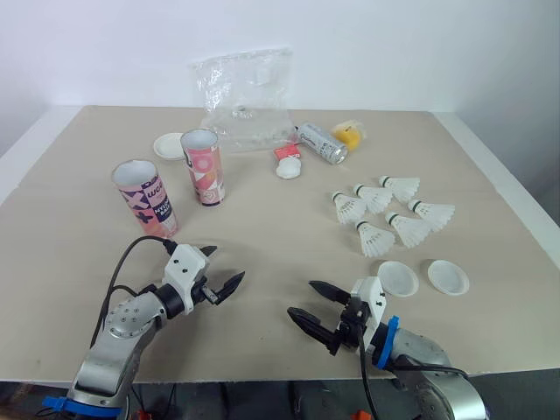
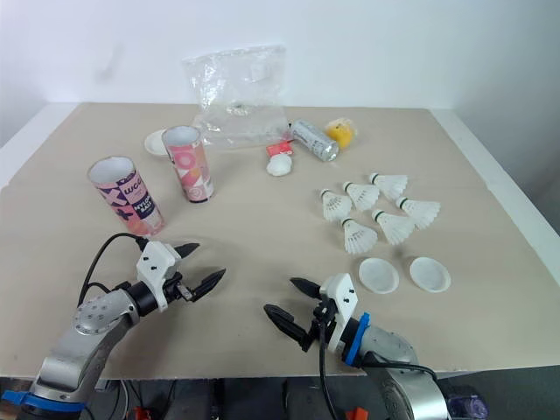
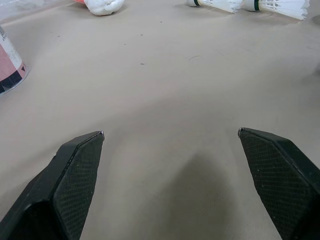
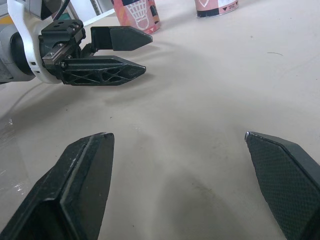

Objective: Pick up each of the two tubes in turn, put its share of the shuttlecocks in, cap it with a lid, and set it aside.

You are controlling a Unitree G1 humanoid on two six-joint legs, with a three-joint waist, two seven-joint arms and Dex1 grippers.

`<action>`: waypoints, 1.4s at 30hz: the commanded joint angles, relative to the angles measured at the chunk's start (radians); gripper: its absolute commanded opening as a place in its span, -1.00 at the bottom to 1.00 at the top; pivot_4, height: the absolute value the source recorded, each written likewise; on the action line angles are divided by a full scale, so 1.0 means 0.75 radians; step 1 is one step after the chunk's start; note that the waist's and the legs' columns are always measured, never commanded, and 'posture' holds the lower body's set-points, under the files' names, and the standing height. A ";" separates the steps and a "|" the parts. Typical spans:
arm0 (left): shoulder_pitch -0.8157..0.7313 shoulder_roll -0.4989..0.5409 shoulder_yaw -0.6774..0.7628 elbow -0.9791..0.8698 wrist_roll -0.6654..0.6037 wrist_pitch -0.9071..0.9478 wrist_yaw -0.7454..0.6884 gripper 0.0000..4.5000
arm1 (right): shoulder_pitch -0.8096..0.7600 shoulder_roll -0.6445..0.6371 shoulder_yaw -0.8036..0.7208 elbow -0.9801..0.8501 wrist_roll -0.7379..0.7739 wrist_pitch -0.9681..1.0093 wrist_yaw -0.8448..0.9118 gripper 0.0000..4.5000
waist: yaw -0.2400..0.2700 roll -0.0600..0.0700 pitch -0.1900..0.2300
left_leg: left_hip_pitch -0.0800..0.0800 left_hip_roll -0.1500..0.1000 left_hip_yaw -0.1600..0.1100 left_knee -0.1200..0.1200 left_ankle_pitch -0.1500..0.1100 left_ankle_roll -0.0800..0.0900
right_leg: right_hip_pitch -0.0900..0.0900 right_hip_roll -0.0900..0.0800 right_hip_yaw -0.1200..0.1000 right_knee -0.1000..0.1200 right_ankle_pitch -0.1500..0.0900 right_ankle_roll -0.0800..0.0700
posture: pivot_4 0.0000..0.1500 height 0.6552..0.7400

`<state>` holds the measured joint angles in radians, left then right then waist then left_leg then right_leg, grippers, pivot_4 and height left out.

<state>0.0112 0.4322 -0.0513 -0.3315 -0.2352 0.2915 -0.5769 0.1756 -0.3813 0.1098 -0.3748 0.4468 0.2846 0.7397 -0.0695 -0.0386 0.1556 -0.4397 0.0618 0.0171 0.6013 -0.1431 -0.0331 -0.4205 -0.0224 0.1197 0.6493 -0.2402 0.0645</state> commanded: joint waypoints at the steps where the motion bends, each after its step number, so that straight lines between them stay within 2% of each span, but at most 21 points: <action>1: -0.024 0.010 -0.001 -0.029 0.001 -0.028 -0.020 1.00 | -0.028 -0.024 0.007 -0.032 0.012 0.002 0.033 0.99 | 0.000 0.000 0.000 | 0.000 0.000 0.000 0.000 0.000 0.000 | 0.000 0.000 0.000 0.000 0.000 0.000 | 1.00 1.00; 11: -0.062 -0.004 -0.011 -0.012 -0.016 -0.037 -0.053 1.00 | -0.097 -0.099 0.053 0.010 0.018 0.030 0.151 0.99 | 0.002 0.000 0.000 | 0.000 0.000 0.000 0.000 0.000 0.001 | 0.002 0.000 -0.001 0.000 0.000 0.000 | 1.00 1.00; 33: -0.066 0.002 -0.016 -0.002 -0.013 -0.035 -0.077 1.00 | -0.098 -0.065 0.036 0.013 0.032 0.032 0.133 0.99 | 0.010 0.000 0.000 | 0.000 0.000 0.000 0.001 0.000 0.000 | 0.002 0.000 -0.001 0.000 0.000 0.000 | 1.00 1.00; 38: -0.085 -0.025 -0.003 -0.010 -0.036 -0.010 -0.061 1.00 | -0.098 -0.061 -0.018 -0.016 0.095 0.060 0.118 0.99 | 0.012 0.000 0.000 | 0.000 0.000 0.000 0.001 0.000 0.000 | 0.003 0.000 -0.001 0.000 0.000 0.000 | 1.00 1.00; 42: -0.102 -0.026 -0.009 0.001 0.021 -0.035 -0.023 1.00 | -0.210 -0.093 -0.129 -0.056 0.194 0.121 0.092 0.99 | 0.012 0.000 0.000 | 0.000 0.000 0.000 0.001 0.000 0.000 | 0.003 0.000 -0.001 0.000 0.000 0.000 | 1.00 1.00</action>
<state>-0.0511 0.4132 -0.0666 -0.3224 -0.2356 0.2854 -0.6119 0.0623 -0.4355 0.0660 -0.3514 0.5367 0.3586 0.8147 -0.0604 -0.0385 0.1558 -0.4398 0.0619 0.0171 0.6021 -0.1428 -0.0327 -0.4184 -0.0220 0.1192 0.6494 -0.2402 0.0649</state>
